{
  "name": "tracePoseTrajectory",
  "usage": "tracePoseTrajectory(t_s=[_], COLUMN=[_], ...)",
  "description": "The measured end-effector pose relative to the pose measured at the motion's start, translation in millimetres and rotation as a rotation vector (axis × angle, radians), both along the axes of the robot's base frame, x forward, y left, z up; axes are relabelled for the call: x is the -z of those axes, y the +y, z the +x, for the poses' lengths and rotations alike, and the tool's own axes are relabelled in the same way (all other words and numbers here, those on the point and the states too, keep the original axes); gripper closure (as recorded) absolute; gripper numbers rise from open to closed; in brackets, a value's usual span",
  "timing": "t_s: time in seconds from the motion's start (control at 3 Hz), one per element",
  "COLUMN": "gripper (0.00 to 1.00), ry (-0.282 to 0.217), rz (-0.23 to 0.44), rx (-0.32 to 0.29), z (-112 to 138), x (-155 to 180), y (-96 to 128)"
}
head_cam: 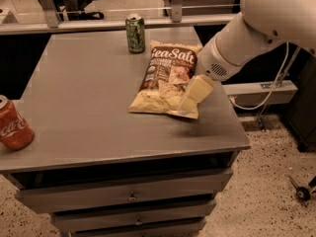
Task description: Move brown chip bag near coke can
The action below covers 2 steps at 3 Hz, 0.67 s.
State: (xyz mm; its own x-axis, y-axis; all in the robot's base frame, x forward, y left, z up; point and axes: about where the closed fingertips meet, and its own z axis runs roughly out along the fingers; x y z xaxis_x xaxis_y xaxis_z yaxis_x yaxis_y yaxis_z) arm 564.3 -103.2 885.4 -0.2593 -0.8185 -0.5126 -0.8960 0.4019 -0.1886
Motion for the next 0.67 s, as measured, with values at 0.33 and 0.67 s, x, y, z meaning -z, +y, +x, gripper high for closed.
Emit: tracePoseTrajectory(t_s=[0.33,0.67], gripper=[0.00,0.18], ry=[0.019,0.053], rz=[0.047,0.097], rx=[0.059,0.102], z=[15,23], x=[12,26], y=[9,18])
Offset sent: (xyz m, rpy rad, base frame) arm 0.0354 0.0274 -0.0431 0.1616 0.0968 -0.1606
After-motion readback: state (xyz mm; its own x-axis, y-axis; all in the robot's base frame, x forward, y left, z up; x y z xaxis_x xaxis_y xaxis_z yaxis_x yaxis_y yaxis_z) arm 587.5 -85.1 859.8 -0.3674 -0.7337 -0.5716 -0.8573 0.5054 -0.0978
